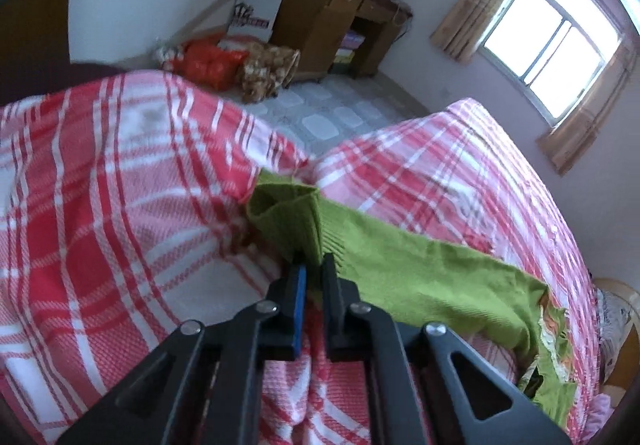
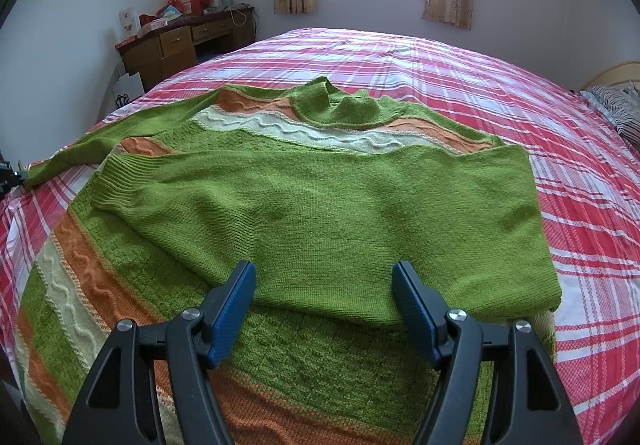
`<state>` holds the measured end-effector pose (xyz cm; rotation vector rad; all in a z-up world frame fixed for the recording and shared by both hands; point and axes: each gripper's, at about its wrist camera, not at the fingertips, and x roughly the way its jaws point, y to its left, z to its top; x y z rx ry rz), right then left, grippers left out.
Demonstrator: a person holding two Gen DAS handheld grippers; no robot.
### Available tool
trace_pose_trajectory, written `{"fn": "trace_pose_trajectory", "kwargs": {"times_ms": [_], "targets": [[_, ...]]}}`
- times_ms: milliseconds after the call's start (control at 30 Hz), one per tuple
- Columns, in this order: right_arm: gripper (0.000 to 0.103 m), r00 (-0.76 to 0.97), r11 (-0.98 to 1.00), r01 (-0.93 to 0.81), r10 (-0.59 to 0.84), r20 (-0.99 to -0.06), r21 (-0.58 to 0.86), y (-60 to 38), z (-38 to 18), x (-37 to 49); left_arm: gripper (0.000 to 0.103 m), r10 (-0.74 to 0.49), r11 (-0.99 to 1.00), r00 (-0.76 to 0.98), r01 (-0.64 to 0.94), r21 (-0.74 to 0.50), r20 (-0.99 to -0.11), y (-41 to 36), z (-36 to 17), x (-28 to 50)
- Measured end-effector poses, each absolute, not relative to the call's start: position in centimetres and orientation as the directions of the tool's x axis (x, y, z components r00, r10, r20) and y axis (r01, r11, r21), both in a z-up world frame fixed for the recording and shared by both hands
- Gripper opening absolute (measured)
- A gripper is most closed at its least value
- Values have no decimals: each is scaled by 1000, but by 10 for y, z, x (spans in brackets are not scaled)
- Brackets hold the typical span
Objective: Fold small clothes
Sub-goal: 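Lift the sleeve and fold it across the sweater body with the left tool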
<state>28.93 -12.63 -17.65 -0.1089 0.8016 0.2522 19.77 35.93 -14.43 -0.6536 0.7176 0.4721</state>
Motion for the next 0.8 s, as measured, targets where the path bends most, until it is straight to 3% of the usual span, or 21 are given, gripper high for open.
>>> {"fn": "trace_pose_trajectory", "kwargs": {"times_ms": [467,800], "targets": [[71,669,964,-265,197,-717,18,-127,-175,290,6,181,815,757,-473,-335,-628,322,-81,212],[72,673,963,-266,222,-705,49,-131,-175,289,6,96,858,828,-350,-376,-552,283,-34,230]]}}
